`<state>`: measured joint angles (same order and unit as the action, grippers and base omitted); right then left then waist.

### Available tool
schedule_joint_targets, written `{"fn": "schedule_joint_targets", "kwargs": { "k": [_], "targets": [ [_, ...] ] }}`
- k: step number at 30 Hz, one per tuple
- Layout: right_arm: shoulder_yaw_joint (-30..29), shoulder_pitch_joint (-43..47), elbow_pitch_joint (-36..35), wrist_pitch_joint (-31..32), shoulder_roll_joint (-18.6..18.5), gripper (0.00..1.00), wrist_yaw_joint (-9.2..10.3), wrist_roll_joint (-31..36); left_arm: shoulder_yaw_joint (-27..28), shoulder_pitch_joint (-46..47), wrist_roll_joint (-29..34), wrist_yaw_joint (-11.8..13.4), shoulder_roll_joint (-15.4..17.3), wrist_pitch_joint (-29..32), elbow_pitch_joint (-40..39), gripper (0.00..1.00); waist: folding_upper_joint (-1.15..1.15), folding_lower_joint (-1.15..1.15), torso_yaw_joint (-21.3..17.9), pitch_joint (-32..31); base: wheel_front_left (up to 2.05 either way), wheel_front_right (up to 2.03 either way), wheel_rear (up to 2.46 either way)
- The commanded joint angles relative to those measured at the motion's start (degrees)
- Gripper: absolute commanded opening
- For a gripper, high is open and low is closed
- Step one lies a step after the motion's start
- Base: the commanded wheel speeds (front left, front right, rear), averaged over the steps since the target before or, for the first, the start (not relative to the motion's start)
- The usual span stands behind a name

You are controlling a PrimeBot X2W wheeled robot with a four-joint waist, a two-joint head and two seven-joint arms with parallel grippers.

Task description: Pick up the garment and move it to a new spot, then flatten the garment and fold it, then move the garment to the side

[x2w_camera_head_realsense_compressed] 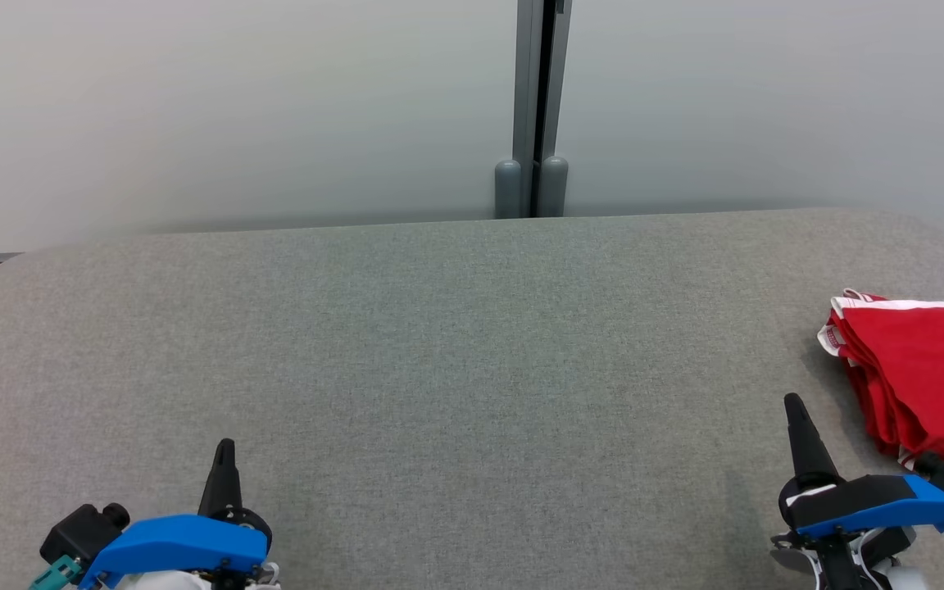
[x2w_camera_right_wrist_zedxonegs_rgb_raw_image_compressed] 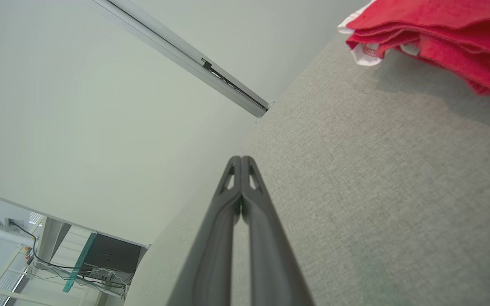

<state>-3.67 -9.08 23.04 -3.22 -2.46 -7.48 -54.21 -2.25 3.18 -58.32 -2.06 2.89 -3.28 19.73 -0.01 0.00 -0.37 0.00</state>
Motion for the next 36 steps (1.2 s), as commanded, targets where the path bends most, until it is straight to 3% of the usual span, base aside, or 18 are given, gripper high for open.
{"fn": "schedule_joint_targets", "kwargs": {
  "k": [1,36],
  "targets": [
    [-0.2,0.2,-1.1,0.4,-0.4,0.00,-0.02,-1.8,0.8,1.6,-1.4,-0.4,0.0,0.4,-1.0,0.00,0.00,0.00,0.0,0.0,0.00,0.00,0.00],
    [-1.8,1.9,-5.8,5.8,-0.5,0.00,-0.02,-22.5,5.3,2.6,-20.0,-3.4,0.0,5.8,-3.8,0.00,0.00,0.00,0.2,0.1,0.00,0.00,0.00]
  ]
}}
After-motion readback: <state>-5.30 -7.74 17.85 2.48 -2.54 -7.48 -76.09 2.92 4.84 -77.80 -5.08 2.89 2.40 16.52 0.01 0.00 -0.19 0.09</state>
